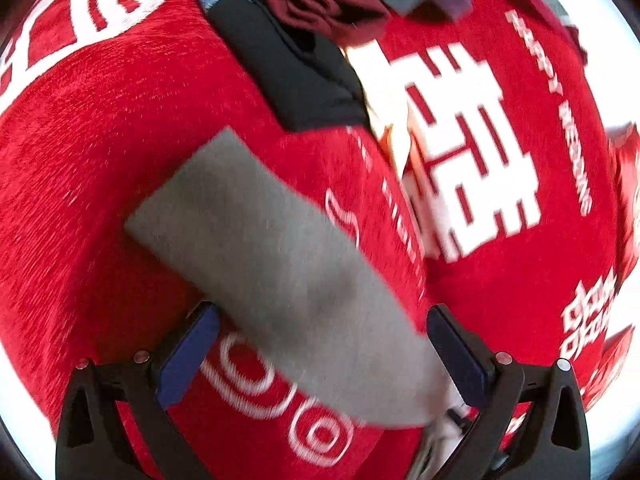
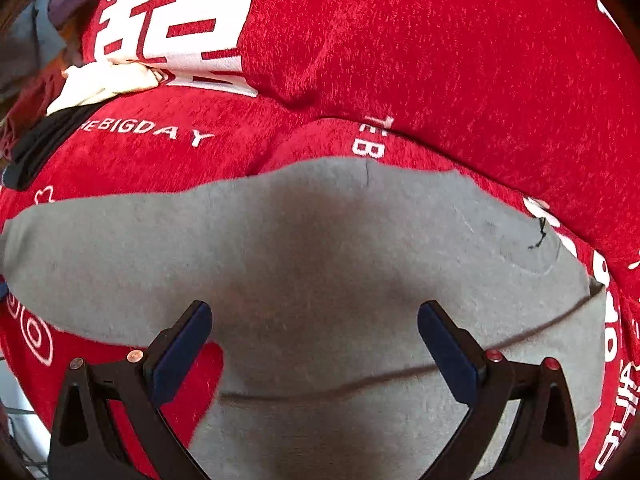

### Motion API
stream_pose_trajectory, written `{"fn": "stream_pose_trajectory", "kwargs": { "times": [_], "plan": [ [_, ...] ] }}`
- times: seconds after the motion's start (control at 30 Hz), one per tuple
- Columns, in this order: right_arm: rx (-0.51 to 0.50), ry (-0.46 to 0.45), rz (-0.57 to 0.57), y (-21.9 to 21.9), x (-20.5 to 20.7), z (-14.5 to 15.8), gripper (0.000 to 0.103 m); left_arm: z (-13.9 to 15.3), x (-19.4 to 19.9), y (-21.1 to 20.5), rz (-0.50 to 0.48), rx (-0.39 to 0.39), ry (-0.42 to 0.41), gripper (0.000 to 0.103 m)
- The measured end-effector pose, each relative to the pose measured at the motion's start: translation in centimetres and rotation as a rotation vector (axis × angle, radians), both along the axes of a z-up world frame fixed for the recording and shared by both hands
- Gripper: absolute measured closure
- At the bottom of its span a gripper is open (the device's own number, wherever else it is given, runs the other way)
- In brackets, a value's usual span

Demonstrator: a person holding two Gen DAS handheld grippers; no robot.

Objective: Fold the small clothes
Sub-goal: 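Grasp the grey sleeve cuff with the left gripper and lift it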

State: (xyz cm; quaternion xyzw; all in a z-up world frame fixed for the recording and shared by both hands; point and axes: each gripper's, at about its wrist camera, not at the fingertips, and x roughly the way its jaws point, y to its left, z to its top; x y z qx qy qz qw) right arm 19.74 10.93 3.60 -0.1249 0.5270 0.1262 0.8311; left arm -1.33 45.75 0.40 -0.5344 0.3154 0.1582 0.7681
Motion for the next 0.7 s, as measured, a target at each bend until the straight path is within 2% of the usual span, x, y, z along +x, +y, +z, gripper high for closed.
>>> {"fn": "stream_pose_trajectory", "kwargs": {
  "times": [0.07, 0.17, 0.2, 0.3, 0.4, 0.5, 0.53, 0.57, 0.6, 0.63, 0.7],
  "plan": [
    [0.009, 0.035, -0.021, 0.0, 1.1, -0.4, 0.000, 0.1, 0.0, 0.9, 0.033, -0.059, -0.041, 0.000],
    [-0.001, 0.121, -0.038, 1.4, 1.7, -2.5, 0.000, -0.2, 0.0, 1.5, 0.006, -0.128, -0.103, 0.000],
    [-0.013, 0.142, -0.021, 2.3, 1.4, -3.1, 0.000, -0.5, -0.2, 1.7, -0.007, -0.159, -0.139, 0.000],
    [-0.043, 0.112, 0.101, 5.8, -0.7, -3.5, 0.000, -1.1, -1.1, 2.0, -0.008, -0.216, -0.215, 0.000],
    [-0.012, 0.091, 0.222, 8.4, -2.8, -2.6, 0.000, -0.9, -1.4, 2.2, -0.002, -0.224, -0.221, 0.000],
    [0.037, 0.077, 0.229, 8.6, -3.1, -1.4, 0.000, -0.5, -0.7, 2.1, 0.008, -0.200, -0.219, 0.002],
    [0.056, 0.071, 0.209, 8.0, -2.8, -0.9, 0.000, -0.4, -0.7, 2.1, 0.011, -0.185, -0.215, 0.008],
    [0.067, 0.065, 0.190, 7.4, -2.5, -0.7, 0.000, -0.3, -0.3, 2.0, 0.009, -0.161, -0.191, 0.042],
    [0.072, 0.056, 0.156, 6.3, -1.8, -0.4, 0.000, -0.6, 0.1, 2.0, -0.013, -0.170, -0.170, 0.085],
    [0.063, 0.049, 0.126, 5.5, -1.3, -0.3, 0.000, -1.3, 0.6, 1.9, -0.034, -0.193, -0.143, 0.093],
    [0.043, 0.041, 0.056, 3.6, 0.1, -0.5, 0.000, -1.8, 0.8, 1.6, -0.034, -0.158, -0.083, 0.093]
  ]
}}
